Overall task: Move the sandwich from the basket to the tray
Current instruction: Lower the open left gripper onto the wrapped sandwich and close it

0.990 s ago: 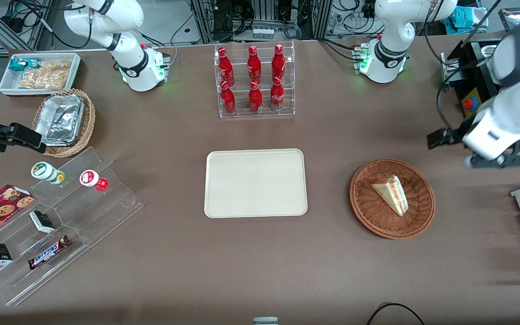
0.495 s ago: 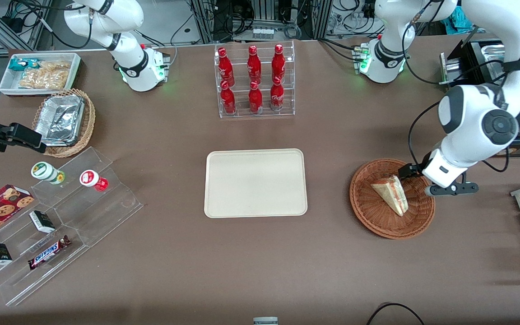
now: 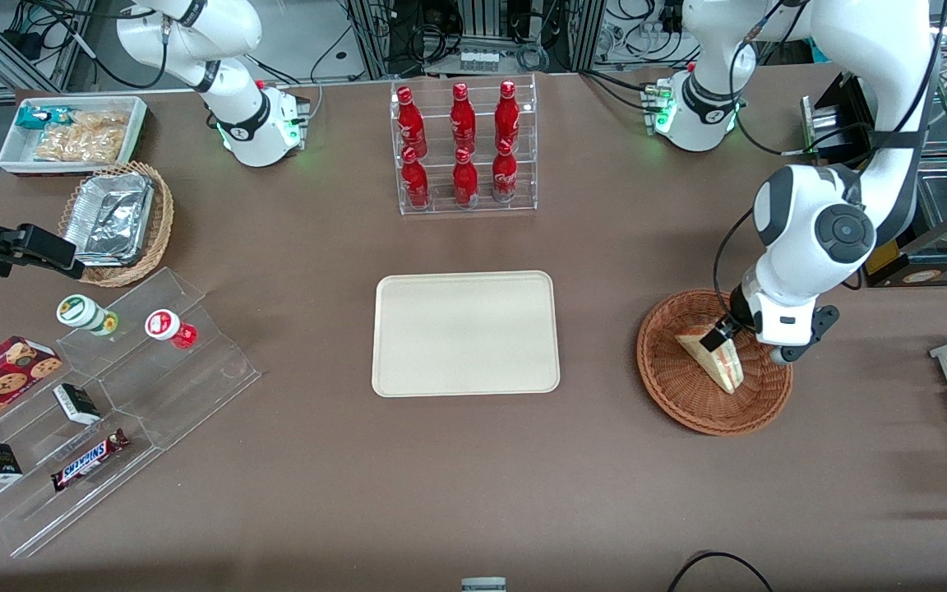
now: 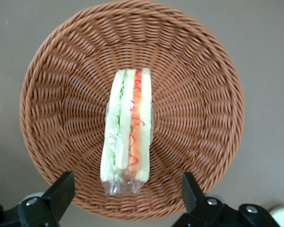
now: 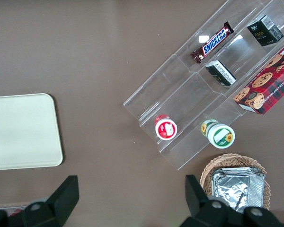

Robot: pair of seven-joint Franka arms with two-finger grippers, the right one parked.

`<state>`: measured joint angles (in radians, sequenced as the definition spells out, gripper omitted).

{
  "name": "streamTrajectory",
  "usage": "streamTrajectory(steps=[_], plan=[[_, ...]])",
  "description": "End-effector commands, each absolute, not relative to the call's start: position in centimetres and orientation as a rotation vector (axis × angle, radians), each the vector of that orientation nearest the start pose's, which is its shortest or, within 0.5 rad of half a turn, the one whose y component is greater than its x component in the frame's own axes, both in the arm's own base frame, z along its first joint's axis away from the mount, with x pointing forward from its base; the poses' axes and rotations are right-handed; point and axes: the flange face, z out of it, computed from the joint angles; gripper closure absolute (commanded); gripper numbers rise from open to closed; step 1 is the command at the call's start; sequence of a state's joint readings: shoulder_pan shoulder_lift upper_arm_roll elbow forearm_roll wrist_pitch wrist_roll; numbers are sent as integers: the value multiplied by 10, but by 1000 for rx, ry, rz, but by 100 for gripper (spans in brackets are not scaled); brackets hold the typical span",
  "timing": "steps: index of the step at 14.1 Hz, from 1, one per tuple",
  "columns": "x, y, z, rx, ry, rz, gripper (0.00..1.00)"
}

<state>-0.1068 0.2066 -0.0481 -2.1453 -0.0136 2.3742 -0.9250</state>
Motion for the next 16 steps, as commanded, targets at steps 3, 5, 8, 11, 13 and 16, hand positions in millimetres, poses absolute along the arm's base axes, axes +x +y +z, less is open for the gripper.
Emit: streamTrajectory(steps=[3, 5, 8, 11, 13, 16], plan=[[566, -92, 282, -2851, -1384, 9, 0], [568, -92, 265, -2836, -1386, 43, 0], [569, -91, 252, -2822, -1387, 71, 65], [570, -92, 260, -2834, -1360, 63, 92], [576, -95, 283, -2834, -1344, 71, 94], [587, -127, 321, -2921, -1041, 160, 94]])
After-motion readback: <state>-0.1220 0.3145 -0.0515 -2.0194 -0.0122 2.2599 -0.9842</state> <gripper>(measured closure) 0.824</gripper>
